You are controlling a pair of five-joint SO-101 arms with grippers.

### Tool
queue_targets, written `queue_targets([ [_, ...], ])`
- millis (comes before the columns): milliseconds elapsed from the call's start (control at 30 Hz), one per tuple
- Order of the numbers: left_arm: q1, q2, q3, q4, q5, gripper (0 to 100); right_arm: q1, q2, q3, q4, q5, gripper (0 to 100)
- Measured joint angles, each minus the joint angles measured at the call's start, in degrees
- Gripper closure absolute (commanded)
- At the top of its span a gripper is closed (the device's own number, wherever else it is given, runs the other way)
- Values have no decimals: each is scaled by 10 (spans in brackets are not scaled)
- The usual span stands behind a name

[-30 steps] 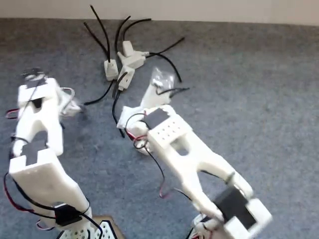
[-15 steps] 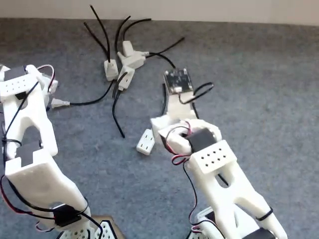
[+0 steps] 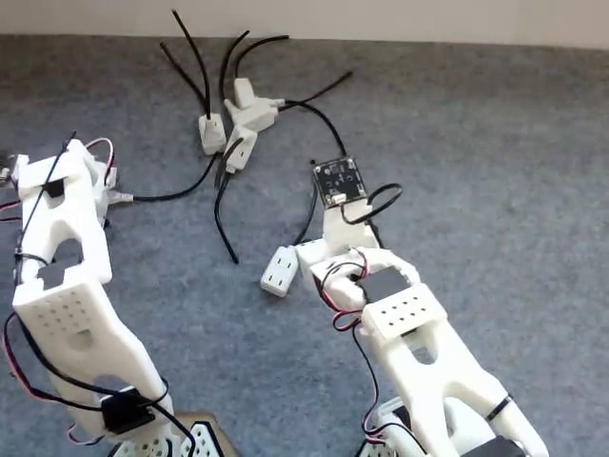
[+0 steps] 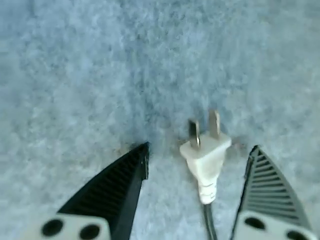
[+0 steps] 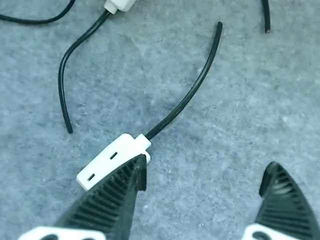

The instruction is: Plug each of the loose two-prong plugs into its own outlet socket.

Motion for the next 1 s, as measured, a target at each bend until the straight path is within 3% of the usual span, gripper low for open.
queue_targets([
  [400,3,95,-145,62,-28,991,-4,0,0,-1,0,649],
  [733,3,118,-255,149,-54,975,-4,-1,11,-6,0,649],
  [867,1,118,-359,222,-62,976,-4,-1,56,-68,0,649],
  [1000,1,118,-516,302,-117,976,-4,-1,102,-140,0,649],
])
